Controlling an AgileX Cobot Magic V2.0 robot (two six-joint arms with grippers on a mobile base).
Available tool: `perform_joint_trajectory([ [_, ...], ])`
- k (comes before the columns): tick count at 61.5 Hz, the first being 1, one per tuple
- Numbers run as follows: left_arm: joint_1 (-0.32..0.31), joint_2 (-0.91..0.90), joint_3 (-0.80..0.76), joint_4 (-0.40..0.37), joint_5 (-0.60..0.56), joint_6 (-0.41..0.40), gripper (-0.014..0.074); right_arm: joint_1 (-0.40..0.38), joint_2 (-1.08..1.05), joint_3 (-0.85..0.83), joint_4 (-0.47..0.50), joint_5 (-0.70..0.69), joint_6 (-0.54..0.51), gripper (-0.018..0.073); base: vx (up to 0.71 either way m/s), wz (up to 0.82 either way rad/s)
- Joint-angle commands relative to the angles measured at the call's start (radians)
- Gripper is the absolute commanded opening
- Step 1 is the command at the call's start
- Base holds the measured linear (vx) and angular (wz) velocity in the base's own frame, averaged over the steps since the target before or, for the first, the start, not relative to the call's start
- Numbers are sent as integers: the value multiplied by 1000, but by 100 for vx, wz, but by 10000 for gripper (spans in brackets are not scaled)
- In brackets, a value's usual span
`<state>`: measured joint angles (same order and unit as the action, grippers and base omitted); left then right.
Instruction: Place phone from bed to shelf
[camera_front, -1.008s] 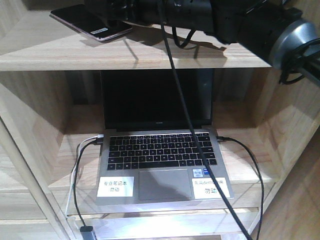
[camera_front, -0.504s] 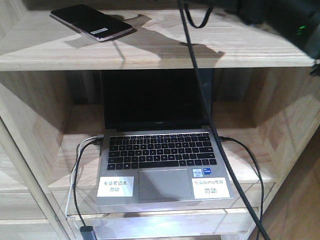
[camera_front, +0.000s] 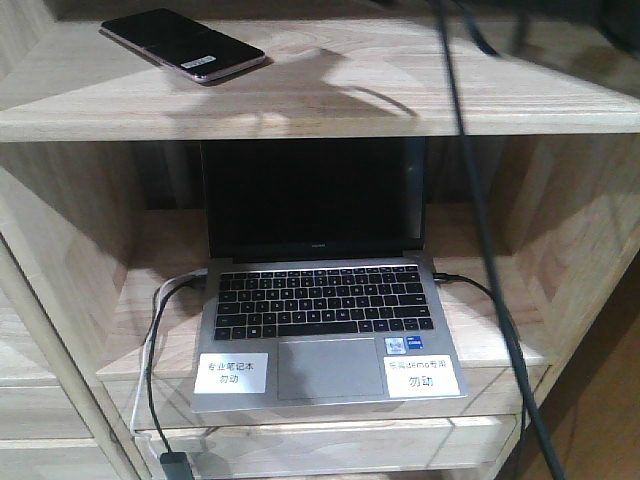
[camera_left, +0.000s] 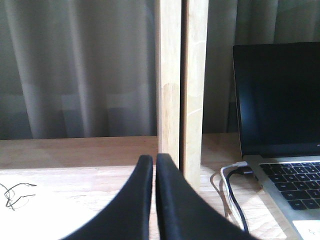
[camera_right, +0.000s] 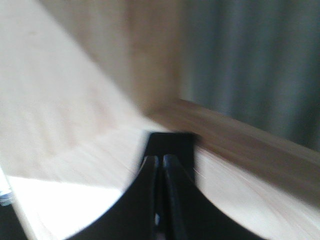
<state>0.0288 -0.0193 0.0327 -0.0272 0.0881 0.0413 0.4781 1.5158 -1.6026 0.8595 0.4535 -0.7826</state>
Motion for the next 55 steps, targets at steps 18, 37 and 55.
perform_joint_trajectory([
  [18, -4, -7, -25, -10, -72, -9, 1, -3, -406, 456, 16, -222, -82, -5, 0, 0],
  [37, -4, -7, -25, -10, -72, -9, 1, -3, -708, 795, 16, -258, -86, -5, 0, 0],
  [55, -4, -7, -25, -10, -72, -9, 1, -3, -984, 1059, 17, -258, -59, -5, 0, 0],
])
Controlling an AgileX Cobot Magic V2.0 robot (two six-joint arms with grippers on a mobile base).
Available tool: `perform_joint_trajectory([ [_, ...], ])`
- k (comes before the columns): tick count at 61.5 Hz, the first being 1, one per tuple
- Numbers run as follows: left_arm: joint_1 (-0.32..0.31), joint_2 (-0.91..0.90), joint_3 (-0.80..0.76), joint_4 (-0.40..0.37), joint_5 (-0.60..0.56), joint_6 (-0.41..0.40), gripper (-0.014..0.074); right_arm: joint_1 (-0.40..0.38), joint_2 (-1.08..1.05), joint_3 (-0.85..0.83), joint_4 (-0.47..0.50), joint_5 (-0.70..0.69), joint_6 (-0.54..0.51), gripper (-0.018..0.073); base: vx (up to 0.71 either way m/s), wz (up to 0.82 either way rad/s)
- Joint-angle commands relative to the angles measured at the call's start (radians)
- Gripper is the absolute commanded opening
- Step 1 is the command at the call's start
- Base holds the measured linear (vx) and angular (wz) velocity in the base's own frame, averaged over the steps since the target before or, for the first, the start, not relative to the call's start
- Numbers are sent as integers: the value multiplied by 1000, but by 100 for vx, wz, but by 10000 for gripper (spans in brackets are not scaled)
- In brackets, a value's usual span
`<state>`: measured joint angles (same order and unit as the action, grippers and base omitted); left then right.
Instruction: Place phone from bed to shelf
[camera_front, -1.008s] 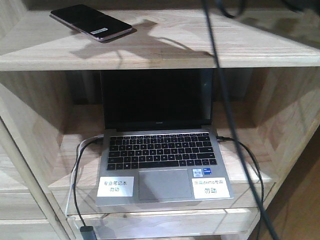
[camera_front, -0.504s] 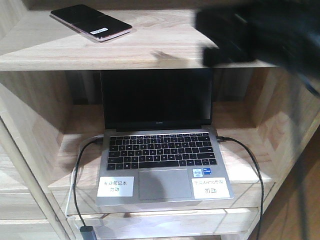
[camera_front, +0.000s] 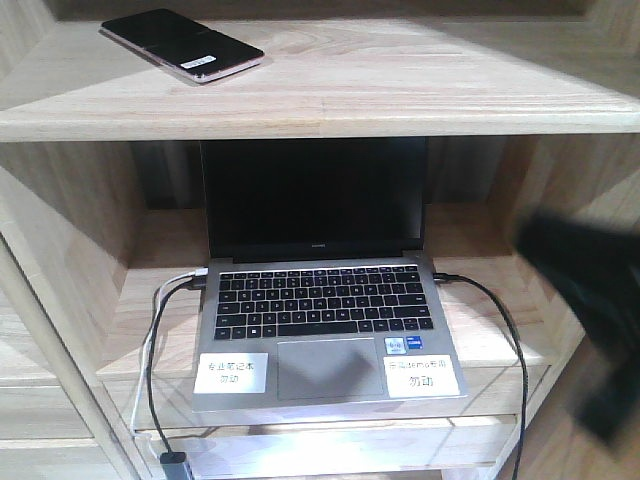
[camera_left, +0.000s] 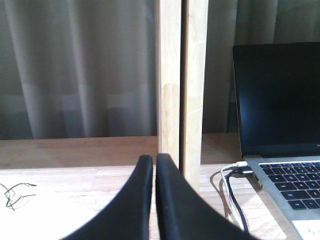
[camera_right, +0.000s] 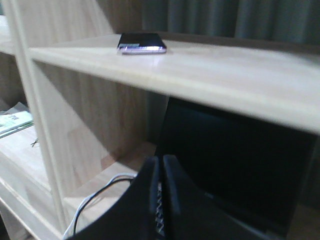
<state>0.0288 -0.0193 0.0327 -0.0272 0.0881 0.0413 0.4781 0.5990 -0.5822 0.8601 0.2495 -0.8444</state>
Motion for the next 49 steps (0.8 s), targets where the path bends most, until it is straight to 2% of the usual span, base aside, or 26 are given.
perform_joint_trajectory([
  [1, -4, -7, -25, -10, -72, -9, 1, -3, -80, 49, 16, -54, 3, -5, 0, 0],
  [20, -4, -7, -25, -10, -72, -9, 1, -3, -288, 222, 16, -59, 2, -5, 0, 0],
  [49, -4, -7, -25, -10, -72, -9, 1, -3, -302, 225, 15, -57, 2, -5, 0, 0],
])
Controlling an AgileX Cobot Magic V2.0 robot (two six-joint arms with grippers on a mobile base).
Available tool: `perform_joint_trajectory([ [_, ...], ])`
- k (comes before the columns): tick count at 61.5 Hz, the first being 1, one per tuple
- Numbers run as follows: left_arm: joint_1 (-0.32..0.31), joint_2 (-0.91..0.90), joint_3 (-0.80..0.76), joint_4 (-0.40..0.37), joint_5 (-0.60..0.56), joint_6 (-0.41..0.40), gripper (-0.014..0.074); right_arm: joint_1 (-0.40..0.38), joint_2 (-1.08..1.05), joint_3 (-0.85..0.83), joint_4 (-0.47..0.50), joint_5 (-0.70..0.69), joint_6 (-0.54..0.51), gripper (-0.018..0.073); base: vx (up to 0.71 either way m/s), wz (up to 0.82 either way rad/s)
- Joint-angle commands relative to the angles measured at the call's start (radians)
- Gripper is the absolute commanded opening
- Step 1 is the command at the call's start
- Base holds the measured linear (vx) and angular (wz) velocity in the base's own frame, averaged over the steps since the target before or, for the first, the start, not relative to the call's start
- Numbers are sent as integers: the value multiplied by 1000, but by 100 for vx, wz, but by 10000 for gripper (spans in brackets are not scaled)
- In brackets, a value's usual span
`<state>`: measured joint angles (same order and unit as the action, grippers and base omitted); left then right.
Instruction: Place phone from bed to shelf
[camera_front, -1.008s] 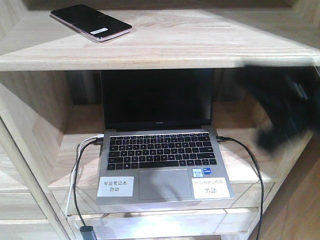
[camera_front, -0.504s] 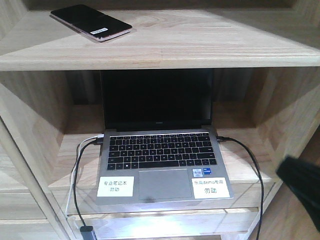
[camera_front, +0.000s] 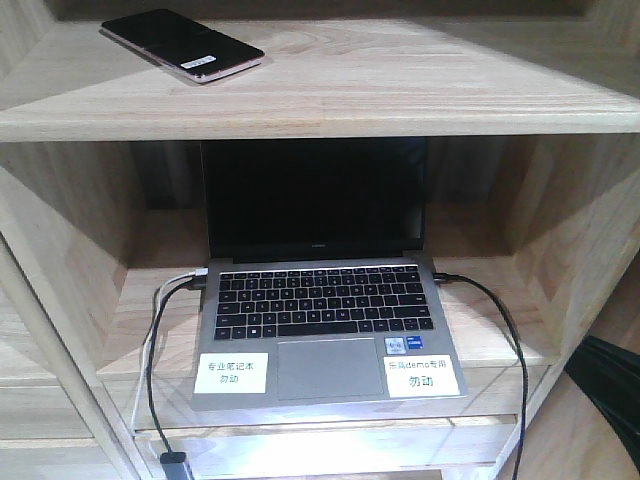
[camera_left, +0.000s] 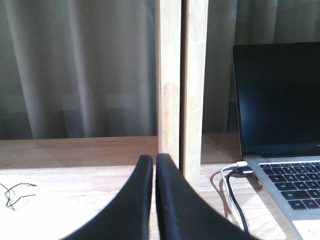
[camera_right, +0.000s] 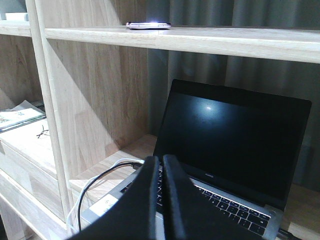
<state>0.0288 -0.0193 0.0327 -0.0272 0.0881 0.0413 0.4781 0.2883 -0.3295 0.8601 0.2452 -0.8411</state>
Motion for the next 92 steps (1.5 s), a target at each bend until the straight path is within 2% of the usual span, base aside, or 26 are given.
perform_joint_trajectory([
  [1, -4, -7, -25, -10, -72, -9, 1, -3, 9, -28, 15, -54, -2, -5, 0, 0],
  [35, -4, -7, -25, -10, -72, -9, 1, -3, 9, -28, -2, -75, 19, -5, 0, 0],
  [41, -4, -7, -25, -10, -72, -9, 1, -3, 9, -28, -105, -81, 110, -5, 0, 0],
  [47, -4, -7, -25, -10, -72, -9, 1, -3, 9, -28, -270, -81, 296, -5, 0, 0],
  [58, -4, -7, -25, -10, -72, -9, 1, -3, 9, -28, -631, -90, 658, -5, 0, 0],
  [64, -4, -7, -25, -10, -72, -9, 1, -3, 9, -28, -772, -119, 789, -5, 0, 0],
  [69, -4, -7, -25, -10, -72, -9, 1, -3, 9, -28, -798, -140, 816, -5, 0, 0],
  [79, -4, -7, -25, -10, -72, -9, 1, -11, 9, -28, -798, -146, 789, -5, 0, 0],
  [85, -4, -7, -25, -10, -72, -9, 1, -57, 9, -28, -797, -142, 776, -5, 0, 0],
  [92, -4, -7, -25, -10, -72, -9, 1, -152, 9, -28, -796, -117, 776, -5, 0, 0],
])
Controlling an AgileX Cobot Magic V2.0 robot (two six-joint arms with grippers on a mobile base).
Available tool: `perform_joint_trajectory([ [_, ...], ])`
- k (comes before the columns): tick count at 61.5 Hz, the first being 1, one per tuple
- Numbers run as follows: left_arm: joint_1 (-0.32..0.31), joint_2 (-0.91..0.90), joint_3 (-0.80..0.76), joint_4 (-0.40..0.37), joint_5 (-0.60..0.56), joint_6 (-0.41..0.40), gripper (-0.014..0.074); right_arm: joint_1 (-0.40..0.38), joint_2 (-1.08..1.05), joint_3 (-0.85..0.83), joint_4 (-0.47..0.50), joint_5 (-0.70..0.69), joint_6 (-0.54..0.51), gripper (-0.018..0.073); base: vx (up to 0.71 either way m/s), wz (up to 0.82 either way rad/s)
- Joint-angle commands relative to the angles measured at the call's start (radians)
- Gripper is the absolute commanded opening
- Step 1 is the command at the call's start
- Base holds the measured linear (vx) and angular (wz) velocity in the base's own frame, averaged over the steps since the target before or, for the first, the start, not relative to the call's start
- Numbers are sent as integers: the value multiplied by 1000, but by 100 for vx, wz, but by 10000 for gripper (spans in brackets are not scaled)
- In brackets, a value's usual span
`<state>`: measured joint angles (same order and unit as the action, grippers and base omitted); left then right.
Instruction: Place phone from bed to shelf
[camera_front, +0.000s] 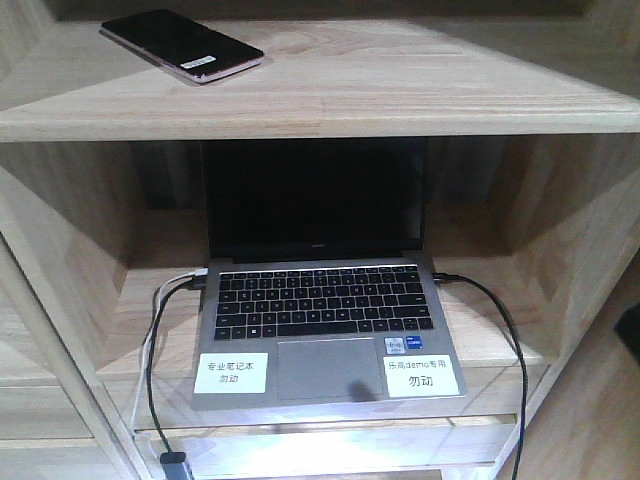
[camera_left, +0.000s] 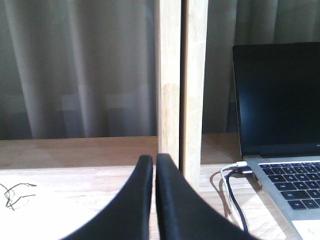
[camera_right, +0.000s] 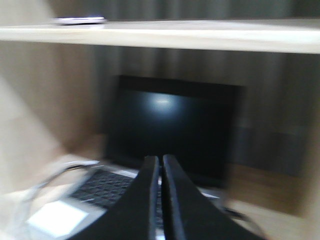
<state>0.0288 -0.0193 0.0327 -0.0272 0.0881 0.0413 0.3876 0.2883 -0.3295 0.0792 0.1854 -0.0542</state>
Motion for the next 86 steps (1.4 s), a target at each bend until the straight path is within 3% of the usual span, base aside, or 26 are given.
perform_joint_trajectory([
  [1, -4, -7, -25, -10, -72, -9, 1, -73, 7, -28, -15, -53, -11, -5, 0, 0],
  [16, -4, -7, -25, -10, -72, -9, 1, -240, -4, 4, -15, -24, -14, -5, 0, 0],
  [28, -4, -7, -25, -10, -72, -9, 1, -297, -128, 156, -9, -121, -13, -5, 0, 0],
  [39, -4, -7, -25, -10, -72, -9, 1, -318, -247, 275, -11, -124, -14, -5, 0, 0],
  [51, -4, -7, -25, -10, -72, -9, 1, -414, -312, 369, 16, -159, -13, -5, 0, 0],
  [86, -4, -7, -25, -10, -72, -9, 1, -422, -312, 367, 11, -147, -47, -5, 0, 0],
])
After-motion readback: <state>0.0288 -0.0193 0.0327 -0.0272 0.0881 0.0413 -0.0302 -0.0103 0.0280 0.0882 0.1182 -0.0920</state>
